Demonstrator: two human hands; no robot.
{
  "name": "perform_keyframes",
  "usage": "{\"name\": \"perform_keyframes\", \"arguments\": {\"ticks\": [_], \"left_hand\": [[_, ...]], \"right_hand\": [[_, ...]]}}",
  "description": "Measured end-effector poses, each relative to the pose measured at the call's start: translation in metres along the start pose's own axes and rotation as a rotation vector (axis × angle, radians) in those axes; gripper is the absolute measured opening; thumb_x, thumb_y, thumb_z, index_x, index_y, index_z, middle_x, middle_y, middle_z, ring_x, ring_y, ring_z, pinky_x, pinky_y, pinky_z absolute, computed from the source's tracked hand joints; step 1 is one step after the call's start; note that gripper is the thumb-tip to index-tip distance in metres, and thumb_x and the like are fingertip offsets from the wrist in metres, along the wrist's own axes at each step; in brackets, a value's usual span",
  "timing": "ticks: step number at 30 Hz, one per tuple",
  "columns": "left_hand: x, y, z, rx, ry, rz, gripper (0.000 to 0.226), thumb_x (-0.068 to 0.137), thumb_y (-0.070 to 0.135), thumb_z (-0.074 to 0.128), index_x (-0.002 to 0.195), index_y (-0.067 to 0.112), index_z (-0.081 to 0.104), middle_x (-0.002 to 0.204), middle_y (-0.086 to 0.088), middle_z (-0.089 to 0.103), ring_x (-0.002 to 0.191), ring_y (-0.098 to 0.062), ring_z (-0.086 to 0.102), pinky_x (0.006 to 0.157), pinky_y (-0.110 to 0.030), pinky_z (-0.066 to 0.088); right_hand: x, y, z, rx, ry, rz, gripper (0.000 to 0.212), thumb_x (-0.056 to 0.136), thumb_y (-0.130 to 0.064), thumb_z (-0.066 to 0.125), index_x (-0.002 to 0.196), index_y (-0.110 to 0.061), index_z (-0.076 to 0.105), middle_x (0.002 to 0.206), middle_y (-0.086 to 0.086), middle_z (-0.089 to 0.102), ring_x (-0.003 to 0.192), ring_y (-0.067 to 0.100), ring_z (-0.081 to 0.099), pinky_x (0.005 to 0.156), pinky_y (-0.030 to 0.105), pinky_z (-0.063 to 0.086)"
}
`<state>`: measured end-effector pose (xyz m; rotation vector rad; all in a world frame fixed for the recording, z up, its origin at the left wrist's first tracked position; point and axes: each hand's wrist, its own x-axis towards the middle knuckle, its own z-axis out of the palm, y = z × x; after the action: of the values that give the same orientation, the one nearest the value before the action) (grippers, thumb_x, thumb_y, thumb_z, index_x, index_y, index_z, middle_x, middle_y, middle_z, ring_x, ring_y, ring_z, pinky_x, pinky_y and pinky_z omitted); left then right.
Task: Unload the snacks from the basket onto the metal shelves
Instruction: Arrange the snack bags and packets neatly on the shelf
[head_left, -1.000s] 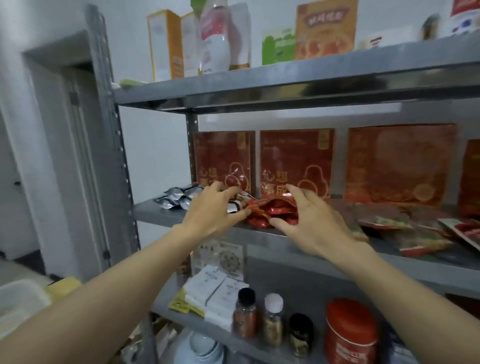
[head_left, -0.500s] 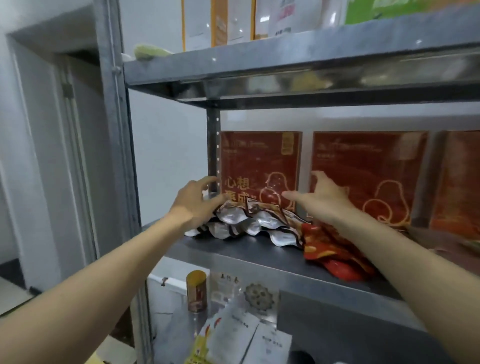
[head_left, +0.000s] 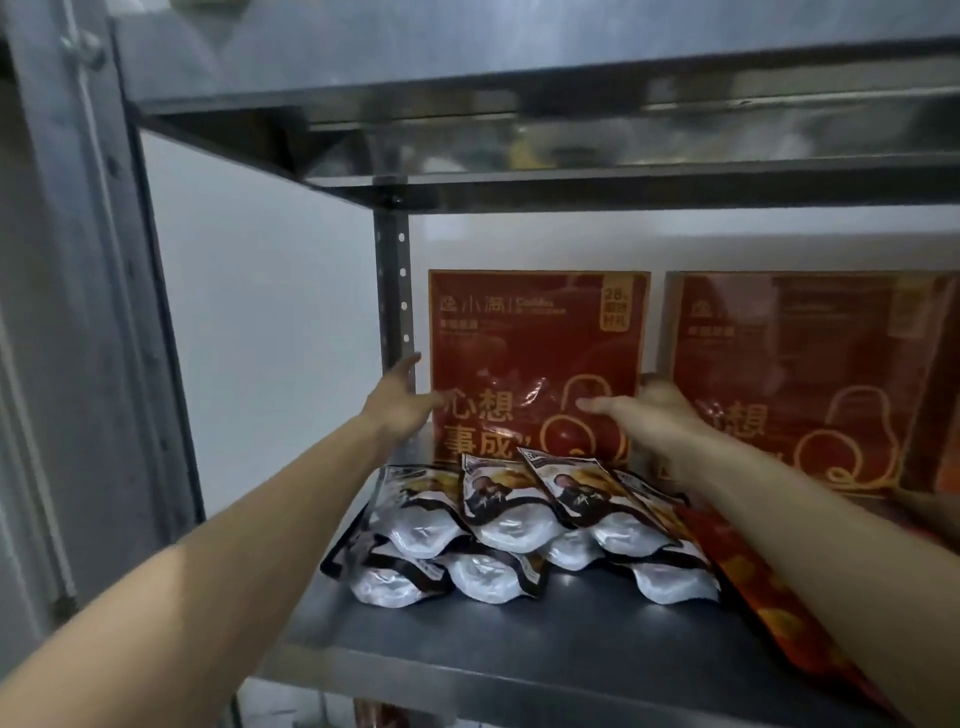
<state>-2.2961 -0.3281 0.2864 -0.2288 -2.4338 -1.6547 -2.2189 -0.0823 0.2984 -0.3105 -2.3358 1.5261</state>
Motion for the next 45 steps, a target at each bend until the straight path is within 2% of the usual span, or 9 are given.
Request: {"name": "perform_keyframes", "arguments": {"ticks": [5,8,13,17,21,26,32,37,45], "left_hand": [[0.021,-0.008,0.013,-0.111,-0.096,0.066,0.067,0.090,0.018,0.069,0.147,0.029,0.034,0.126,-0.011,0.061,0.109,-0.028,0.063,0.088,-0.042,0.056],[0.030,-0.013,0.016,-0.133,-0.102,0.090,0.057,0.092,0.018,0.066,0.142,0.028,0.039,0.124,-0.015,0.062,0.110,-0.034,0.063,0.093,-0.054,0.053],[0.037,-0.017,0.017,-0.125,-0.103,0.098,0.052,0.095,0.020,0.060,0.141,0.030,0.038,0.122,-0.013,0.065,0.107,-0.033,0.065,0.092,-0.054,0.053],[0.033,-0.019,0.018,-0.140,-0.099,0.101,0.054,0.097,0.021,0.058,0.144,0.033,0.034,0.125,-0.012,0.064,0.108,-0.031,0.065,0.092,-0.049,0.054],[0.025,-0.014,0.019,-0.067,-0.093,0.131,0.056,0.098,0.024,0.056,0.147,0.032,0.030,0.134,-0.008,0.059,0.106,-0.022,0.062,0.088,-0.034,0.050],[0.004,-0.003,0.010,0.153,-0.003,0.147,0.074,0.095,0.037,0.060,0.154,0.026,0.018,0.149,-0.012,0.044,0.131,-0.033,0.048,0.104,-0.040,0.041],[-0.036,0.021,0.013,0.252,0.042,0.222,0.063,0.094,0.031,0.061,0.149,0.024,0.031,0.145,-0.009,0.050,0.128,-0.030,0.049,0.101,-0.036,0.040],[-0.059,0.047,0.053,0.226,0.078,0.213,0.056,0.092,0.035,0.064,0.143,0.025,0.044,0.137,-0.002,0.058,0.118,-0.022,0.056,0.098,-0.030,0.040],[-0.076,0.101,0.145,0.282,0.005,0.298,0.064,0.088,0.029,0.070,0.145,0.028,0.042,0.139,-0.003,0.055,0.123,-0.022,0.054,0.102,-0.028,0.043]], "right_hand": [[0.002,-0.002,0.010,-0.018,0.068,0.006,0.040,0.074,-0.029,0.082,0.109,-0.021,0.065,0.098,-0.006,0.070,0.089,0.013,0.065,0.075,0.026,0.051],[0.004,-0.005,0.014,-0.090,0.097,0.011,0.034,0.077,-0.029,0.079,0.105,-0.022,0.060,0.089,-0.010,0.061,0.091,0.015,0.058,0.077,0.027,0.044],[0.008,0.000,0.018,-0.137,0.110,-0.009,0.029,0.079,-0.025,0.078,0.100,-0.022,0.059,0.078,-0.015,0.053,0.085,0.013,0.053,0.076,0.026,0.042],[0.008,0.002,0.018,-0.121,0.094,-0.023,0.038,0.078,-0.026,0.078,0.112,-0.020,0.064,0.091,-0.011,0.063,0.090,0.013,0.058,0.074,0.025,0.043],[0.003,0.001,0.012,-0.122,0.055,-0.021,0.050,0.076,-0.031,0.080,0.121,-0.019,0.060,0.115,-0.006,0.066,0.107,0.017,0.059,0.089,0.028,0.046],[-0.009,0.003,-0.004,-0.127,0.126,0.004,0.056,0.075,-0.041,0.080,0.120,-0.013,0.061,0.118,0.002,0.064,0.114,0.025,0.057,0.100,0.038,0.046],[-0.024,0.007,-0.050,-0.162,0.126,-0.092,0.082,0.079,-0.041,0.078,0.146,-0.013,0.040,0.146,0.007,0.049,0.135,0.028,0.044,0.111,0.039,0.037],[-0.032,0.024,-0.107,-0.155,0.141,-0.128,0.042,0.073,-0.039,0.082,0.106,-0.022,0.062,0.107,-0.007,0.068,0.105,0.018,0.063,0.095,0.032,0.049],[-0.015,0.062,-0.192,-0.118,0.223,-0.027,0.042,0.076,-0.037,0.081,0.104,-0.010,0.064,0.103,0.002,0.067,0.089,0.020,0.061,0.074,0.028,0.045]]}}
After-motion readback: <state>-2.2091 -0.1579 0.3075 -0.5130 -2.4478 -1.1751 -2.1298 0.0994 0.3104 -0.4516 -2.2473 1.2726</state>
